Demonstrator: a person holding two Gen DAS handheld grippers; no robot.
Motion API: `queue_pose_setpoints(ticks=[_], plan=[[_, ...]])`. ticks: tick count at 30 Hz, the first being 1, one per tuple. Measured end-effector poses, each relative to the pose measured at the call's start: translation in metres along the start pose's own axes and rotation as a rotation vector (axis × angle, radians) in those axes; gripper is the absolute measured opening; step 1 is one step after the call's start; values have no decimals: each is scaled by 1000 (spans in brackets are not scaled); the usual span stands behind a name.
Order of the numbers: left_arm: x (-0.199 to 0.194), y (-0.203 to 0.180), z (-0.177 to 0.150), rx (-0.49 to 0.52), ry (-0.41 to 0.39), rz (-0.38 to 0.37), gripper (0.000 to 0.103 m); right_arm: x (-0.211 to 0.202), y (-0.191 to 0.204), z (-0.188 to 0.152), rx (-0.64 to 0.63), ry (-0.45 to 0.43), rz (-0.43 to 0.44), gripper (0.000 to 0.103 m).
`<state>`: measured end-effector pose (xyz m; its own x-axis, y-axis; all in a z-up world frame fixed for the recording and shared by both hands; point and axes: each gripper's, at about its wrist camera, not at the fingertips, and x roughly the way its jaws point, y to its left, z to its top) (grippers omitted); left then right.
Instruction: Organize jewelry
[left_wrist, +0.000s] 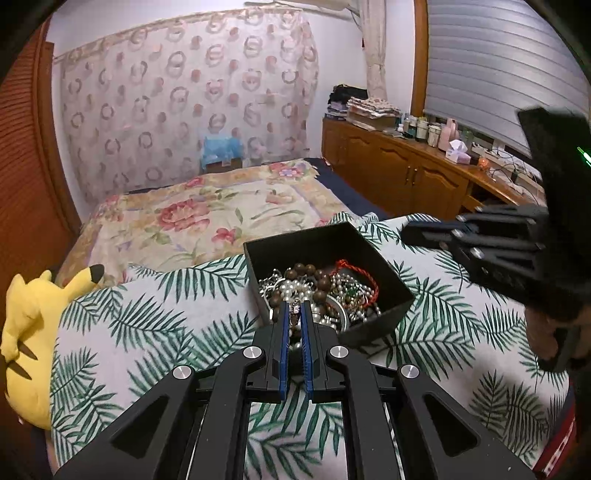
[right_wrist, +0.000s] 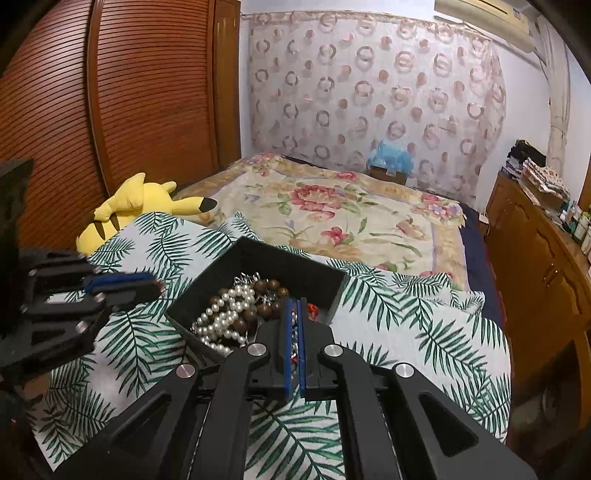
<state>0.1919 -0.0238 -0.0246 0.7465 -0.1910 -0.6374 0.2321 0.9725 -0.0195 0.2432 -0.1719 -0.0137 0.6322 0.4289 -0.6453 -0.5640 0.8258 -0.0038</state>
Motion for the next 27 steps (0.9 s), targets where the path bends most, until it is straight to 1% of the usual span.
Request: queue_pose_setpoints(ticks=[8, 13, 14, 16, 17, 18, 19, 20, 21, 23, 24, 25, 27], plan=[[32, -7, 18, -15, 24, 5, 5, -8, -9, -17, 30, -7, 6, 4], [41, -12, 24, -21, 28, 17, 6, -13, -13, -28, 49, -11, 3, 4], [41, -13, 23, -21, 32, 17, 8, -13, -13, -30, 53, -12, 2, 4], [41, -12, 23, -28, 34, 18, 23, -16, -15, -34, 61, -17, -1, 4], [39, -12, 21, -35, 28, 20, 38, -17, -15, -35, 67, -19, -2, 4], [37, -12, 20, -38, 24, 19, 44, -18, -15, -36, 73, -23, -2, 7], [35, -12, 18, -42, 26, 23, 46, -19, -15, -38, 79, -28, -4, 10], [34, -12, 17, -43, 26, 27, 51, -21, -15, -40, 83, -32, -8, 18], [30, -12, 15, -45, 21, 33, 62, -22, -15, -41, 88, -37, -13, 22], [23, -12, 11, -47, 6, 40, 74, -26, -14, -42, 99, -51, -18, 25], [19, -12, 10, -48, -1, 46, 79, -28, -13, -43, 109, -57, -22, 30], [15, -12, 8, -48, -5, 53, 82, -30, -13, -44, 116, -63, -27, 34], [6, -12, 4, -49, -13, 72, 90, -35, -10, -46, 132, -78, -38, 47]])
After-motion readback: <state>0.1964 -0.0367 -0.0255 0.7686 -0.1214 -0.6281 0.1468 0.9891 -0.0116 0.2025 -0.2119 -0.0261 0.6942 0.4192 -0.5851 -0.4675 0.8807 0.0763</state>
